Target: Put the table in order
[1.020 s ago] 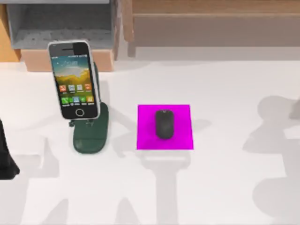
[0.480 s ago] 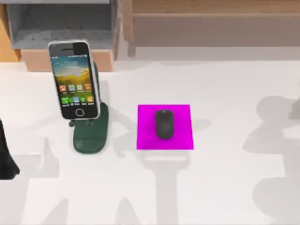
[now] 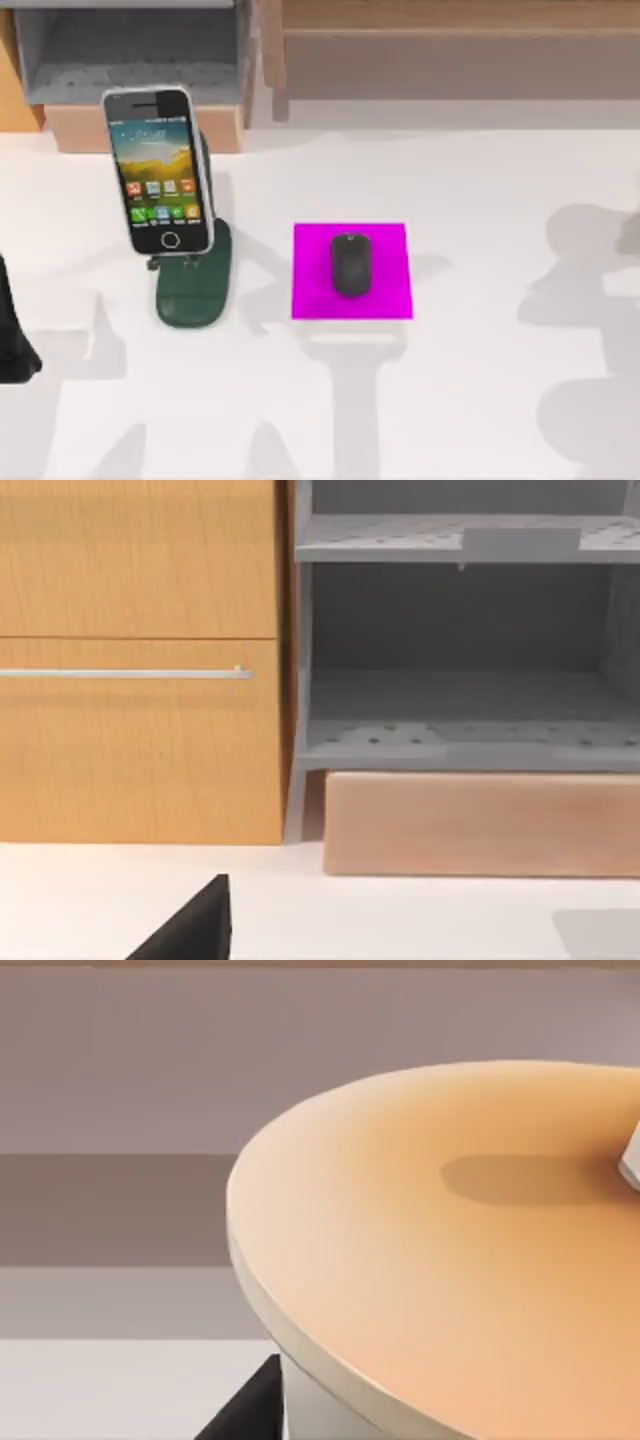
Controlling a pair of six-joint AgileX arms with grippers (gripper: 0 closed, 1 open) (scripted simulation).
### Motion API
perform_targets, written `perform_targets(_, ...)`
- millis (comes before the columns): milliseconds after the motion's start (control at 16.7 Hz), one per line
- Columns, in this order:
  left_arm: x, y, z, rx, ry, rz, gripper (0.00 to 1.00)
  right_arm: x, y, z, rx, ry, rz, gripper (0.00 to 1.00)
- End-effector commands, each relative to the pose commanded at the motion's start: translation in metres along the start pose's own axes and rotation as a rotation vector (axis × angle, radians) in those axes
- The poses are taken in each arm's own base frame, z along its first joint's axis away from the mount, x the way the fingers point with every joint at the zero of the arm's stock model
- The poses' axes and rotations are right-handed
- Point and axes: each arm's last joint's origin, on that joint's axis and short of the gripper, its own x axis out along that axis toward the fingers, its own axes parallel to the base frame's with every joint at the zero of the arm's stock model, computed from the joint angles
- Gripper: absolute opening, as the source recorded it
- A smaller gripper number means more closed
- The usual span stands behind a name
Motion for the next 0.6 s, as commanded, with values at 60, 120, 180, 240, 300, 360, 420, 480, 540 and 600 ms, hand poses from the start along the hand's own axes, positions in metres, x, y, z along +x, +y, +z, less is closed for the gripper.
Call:
perform_targets(60,0.0,0.0,0.0,0.0,0.0,0.0,1.0,0.0,0.0,0.002,0.0,0.0,0.0,0.0)
perform_targets(120,0.0,0.0,0.0,0.0,0.0,0.0,1.0,0.0,0.0,0.005,0.0,0.0,0.0,0.0)
perform_targets(180,0.0,0.0,0.0,0.0,0.0,0.0,1.0,-0.001,0.0,0.007,0.0,0.0,0.0,0.0)
perform_targets(240,0.0,0.0,0.0,0.0,0.0,0.0,1.0,-0.001,0.0,0.008,0.0,0.0,0.0,0.0)
perform_targets(300,0.0,0.0,0.0,0.0,0.0,0.0,1.0,-0.001,0.0,0.008,0.0,0.0,0.0,0.0)
perform_targets(360,0.0,0.0,0.0,0.0,0.0,0.0,1.0,-0.001,0.0,0.008,0.0,0.0,0.0,0.0)
perform_targets(420,0.0,0.0,0.0,0.0,0.0,0.0,1.0,-0.001,0.0,0.007,0.002,0.002,0.0,0.0)
perform_targets(480,0.0,0.0,0.0,0.0,0.0,0.0,1.0,-0.001,0.0,0.007,0.002,0.002,0.0,0.0)
perform_targets(540,0.0,0.0,0.0,0.0,0.0,0.0,1.0,0.001,0.0,0.011,-0.002,-0.019,0.0,0.0)
perform_targets(600,0.0,0.0,0.0,0.0,0.0,0.0,1.0,0.003,0.001,0.018,-0.006,-0.048,-0.001,0.0)
